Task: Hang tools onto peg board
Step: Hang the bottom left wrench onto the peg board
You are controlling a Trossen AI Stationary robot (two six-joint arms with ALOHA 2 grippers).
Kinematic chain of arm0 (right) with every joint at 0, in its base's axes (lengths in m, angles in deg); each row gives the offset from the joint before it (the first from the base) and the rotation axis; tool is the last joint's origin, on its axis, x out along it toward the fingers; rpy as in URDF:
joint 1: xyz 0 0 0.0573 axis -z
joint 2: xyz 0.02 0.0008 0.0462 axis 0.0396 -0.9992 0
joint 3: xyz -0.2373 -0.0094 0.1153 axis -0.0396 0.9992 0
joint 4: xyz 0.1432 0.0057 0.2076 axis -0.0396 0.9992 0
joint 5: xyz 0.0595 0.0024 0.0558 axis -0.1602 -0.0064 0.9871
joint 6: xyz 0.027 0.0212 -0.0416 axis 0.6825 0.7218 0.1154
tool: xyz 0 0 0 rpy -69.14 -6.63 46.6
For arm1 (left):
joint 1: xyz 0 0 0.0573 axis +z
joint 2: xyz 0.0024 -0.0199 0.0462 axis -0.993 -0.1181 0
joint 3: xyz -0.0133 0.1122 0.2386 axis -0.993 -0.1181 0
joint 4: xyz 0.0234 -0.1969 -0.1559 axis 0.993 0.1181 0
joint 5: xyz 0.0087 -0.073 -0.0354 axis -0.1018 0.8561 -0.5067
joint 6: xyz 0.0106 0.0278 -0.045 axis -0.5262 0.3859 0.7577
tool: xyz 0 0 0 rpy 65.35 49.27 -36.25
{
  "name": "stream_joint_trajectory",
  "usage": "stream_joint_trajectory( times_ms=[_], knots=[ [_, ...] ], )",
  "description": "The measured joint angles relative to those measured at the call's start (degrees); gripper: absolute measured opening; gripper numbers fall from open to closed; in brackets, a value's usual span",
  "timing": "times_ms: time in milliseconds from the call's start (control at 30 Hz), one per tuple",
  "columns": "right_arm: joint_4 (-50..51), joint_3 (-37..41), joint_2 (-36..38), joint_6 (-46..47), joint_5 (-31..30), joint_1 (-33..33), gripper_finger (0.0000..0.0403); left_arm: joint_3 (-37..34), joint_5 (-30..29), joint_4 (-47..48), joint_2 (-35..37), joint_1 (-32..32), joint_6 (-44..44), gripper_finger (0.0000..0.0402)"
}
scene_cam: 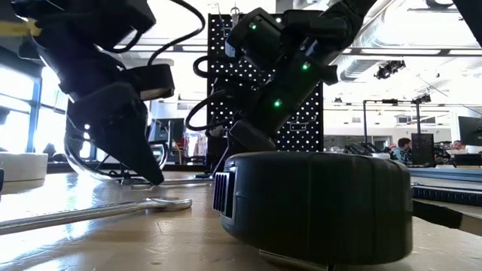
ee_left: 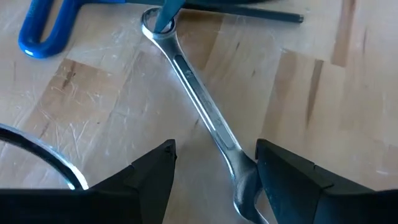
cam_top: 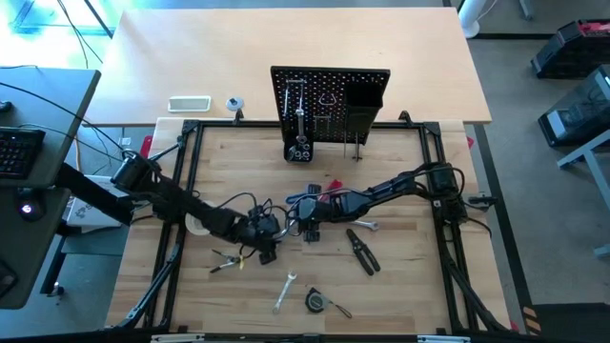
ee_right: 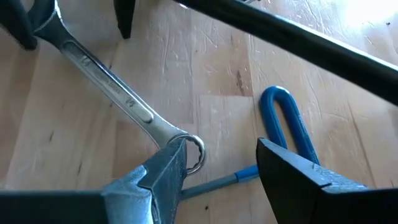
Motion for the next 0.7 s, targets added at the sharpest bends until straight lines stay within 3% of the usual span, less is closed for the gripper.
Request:
stream_joint_trajectory(
  times_ms=[433,567,700],
  knots=[
    [-0.16,0.00,-0.13,0.53,0.04,0.02,0.0196,0.29,3.01,-2.78,-4.01,2.32,0.26,0.0176],
    [-0.26,0.02,-0.16,0.52,0.02,0.02,0.0196,0.28,3.67,-2.57,-4.83,2.43,0.04,0.0130],
    [0.01,0.10,-0.12,0.52,-0.29,-0.10,0.0196,0.25,4.39,-2.34,-4.85,2.58,-0.42,0.0056]
  ],
)
